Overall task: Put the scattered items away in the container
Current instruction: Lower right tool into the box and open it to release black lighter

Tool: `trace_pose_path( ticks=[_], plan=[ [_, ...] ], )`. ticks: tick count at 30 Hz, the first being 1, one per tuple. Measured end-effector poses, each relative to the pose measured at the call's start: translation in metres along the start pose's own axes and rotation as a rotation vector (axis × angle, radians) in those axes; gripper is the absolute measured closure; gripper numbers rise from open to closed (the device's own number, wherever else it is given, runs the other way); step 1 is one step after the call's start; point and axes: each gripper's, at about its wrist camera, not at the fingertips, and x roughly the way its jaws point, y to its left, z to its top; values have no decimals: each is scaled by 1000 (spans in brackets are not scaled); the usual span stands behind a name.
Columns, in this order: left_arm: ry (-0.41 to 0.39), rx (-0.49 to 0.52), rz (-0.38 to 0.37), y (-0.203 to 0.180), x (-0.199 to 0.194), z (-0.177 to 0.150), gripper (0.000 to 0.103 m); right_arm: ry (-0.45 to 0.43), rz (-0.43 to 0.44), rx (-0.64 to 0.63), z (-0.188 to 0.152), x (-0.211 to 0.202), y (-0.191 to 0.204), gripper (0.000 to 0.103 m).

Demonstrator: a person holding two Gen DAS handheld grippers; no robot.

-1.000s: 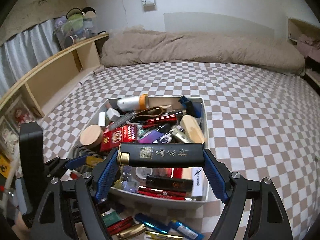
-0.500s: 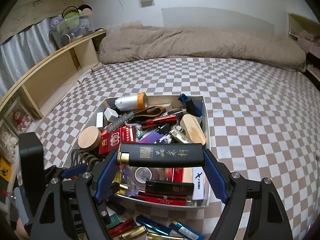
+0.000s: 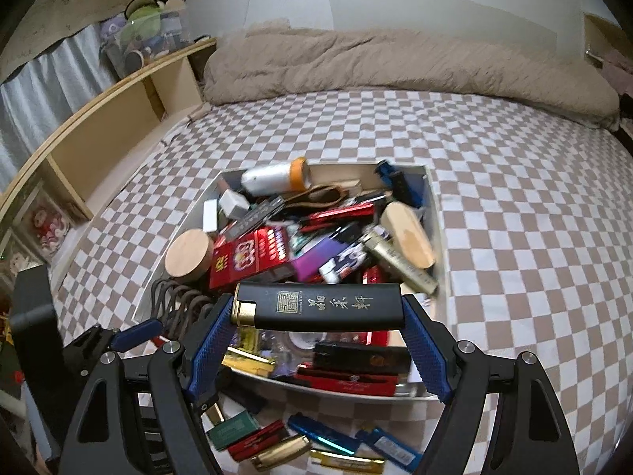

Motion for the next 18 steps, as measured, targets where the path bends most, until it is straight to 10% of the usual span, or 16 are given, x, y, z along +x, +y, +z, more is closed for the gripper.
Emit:
trace_pose_path(
  ticks=[18],
  plan=[
    [-6,8,-99,14,-25,-14,11,140,20,2,-5,35,41,21]
  ],
)
